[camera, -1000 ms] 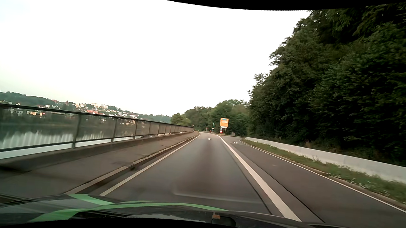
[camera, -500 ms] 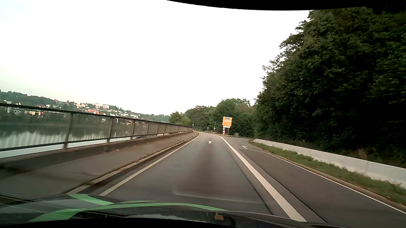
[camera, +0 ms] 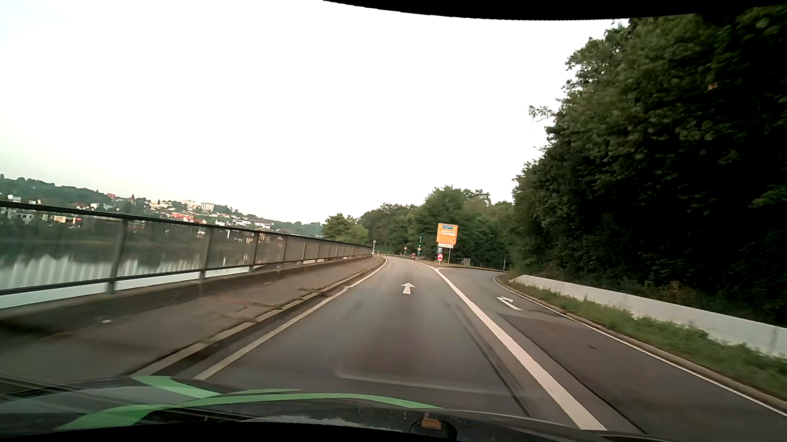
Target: Follow the waypoints while adhering to traffic rules and regulations
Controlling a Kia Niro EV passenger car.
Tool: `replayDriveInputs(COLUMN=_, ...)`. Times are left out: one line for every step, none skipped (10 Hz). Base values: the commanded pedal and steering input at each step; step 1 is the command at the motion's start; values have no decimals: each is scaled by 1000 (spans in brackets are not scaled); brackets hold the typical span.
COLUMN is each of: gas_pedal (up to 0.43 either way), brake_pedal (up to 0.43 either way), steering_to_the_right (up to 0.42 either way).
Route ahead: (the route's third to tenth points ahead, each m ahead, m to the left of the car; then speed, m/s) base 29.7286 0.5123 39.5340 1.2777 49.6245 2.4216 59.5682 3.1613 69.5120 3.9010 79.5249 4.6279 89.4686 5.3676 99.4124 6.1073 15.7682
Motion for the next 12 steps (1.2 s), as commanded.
replayDriveInputs(gas_pedal=189, brake_pedal=0, steering_to_the_right=-5)
replayDriveInputs(gas_pedal=209, brake_pedal=0, steering_to_the_right=-5)
replayDriveInputs(gas_pedal=209, brake_pedal=0, steering_to_the_right=-5)
replayDriveInputs(gas_pedal=209, brake_pedal=0, steering_to_the_right=-5)
replayDriveInputs(gas_pedal=209, brake_pedal=0, steering_to_the_right=-4)
replayDriveInputs(gas_pedal=209, brake_pedal=0, steering_to_the_right=-4)
replayDriveInputs(gas_pedal=209, brake_pedal=0, steering_to_the_right=-4)
replayDriveInputs(gas_pedal=209, brake_pedal=0, steering_to_the_right=-3)
replayDriveInputs(gas_pedal=209, brake_pedal=0, steering_to_the_right=-3)
replayDriveInputs(gas_pedal=209, brake_pedal=0, steering_to_the_right=-3)
replayDriveInputs(gas_pedal=209, brake_pedal=0, steering_to_the_right=-3)
replayDriveInputs(gas_pedal=209, brake_pedal=0, steering_to_the_right=-3)
